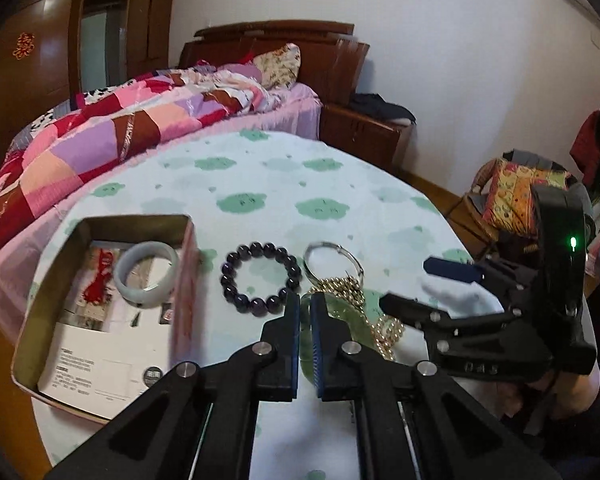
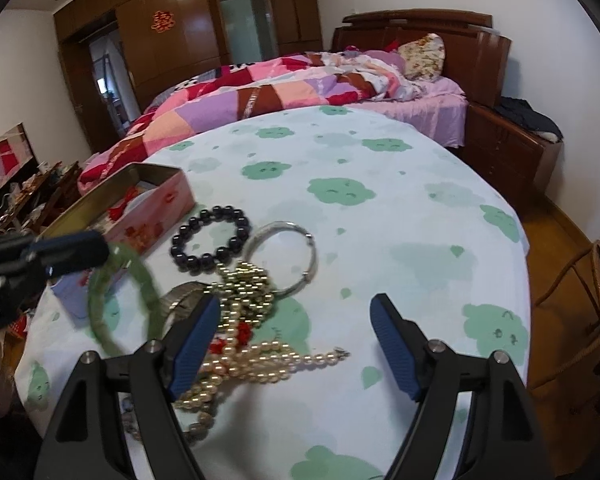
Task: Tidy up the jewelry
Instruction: 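Return the left tool to the pile and grasp the green jade bangle, then grasp the silver stretch-band watch with the right tool while the left tool lifts the green bangle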
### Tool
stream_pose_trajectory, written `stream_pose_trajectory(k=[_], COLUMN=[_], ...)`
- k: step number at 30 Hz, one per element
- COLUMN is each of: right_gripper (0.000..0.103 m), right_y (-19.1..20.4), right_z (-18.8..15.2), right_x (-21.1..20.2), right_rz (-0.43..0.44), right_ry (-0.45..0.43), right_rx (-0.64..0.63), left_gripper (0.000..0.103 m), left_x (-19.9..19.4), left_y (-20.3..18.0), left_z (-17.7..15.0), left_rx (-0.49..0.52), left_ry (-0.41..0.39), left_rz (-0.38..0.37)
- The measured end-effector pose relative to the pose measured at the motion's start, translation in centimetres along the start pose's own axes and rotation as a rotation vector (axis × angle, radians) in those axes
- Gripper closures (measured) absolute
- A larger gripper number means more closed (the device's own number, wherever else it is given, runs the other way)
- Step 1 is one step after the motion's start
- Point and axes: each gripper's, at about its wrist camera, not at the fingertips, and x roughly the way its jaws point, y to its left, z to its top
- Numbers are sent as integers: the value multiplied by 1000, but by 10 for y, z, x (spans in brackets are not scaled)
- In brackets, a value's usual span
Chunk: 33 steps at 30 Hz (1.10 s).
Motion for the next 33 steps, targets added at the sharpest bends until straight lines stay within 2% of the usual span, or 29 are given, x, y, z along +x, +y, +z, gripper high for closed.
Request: stream_pose_trajectory(k=[6,14,20,22,24,25,26,27,33], right_gripper=[24,24,33,40,59,64,77,86,86], right_y=[18,52,81,85,85,84,84,83,83], right_z=[3,11,11,5,1,0,1,2,8], right_x=[1,13,33,46,53,53,50,45,23], right_rz=[43,46,32,20,-3,-11,2,6,19], right_ry=[14,52,120,166,200,198,194,183,116], right_rx=[-40,-107,-179,-195,-201,-200,-200,-202,-213], left_gripper=[99,99,99,99,99,99,99,99,99], left_x=[-16,-35,-35,-33,-32,-31,-31,-31,-35], left_y=[17,41,49,52,55,56,57,58,58], left_z=[6,11,8,8,7,6,6,6,6], left_rx=[-51,-108,-121,-130,-137,-141,-143,-143,-141], left_ry=[-50,-108,-108,-102,-96,-94,-94,-94,-104], left_rz=[22,78,86,83,82,79,77,77,74])
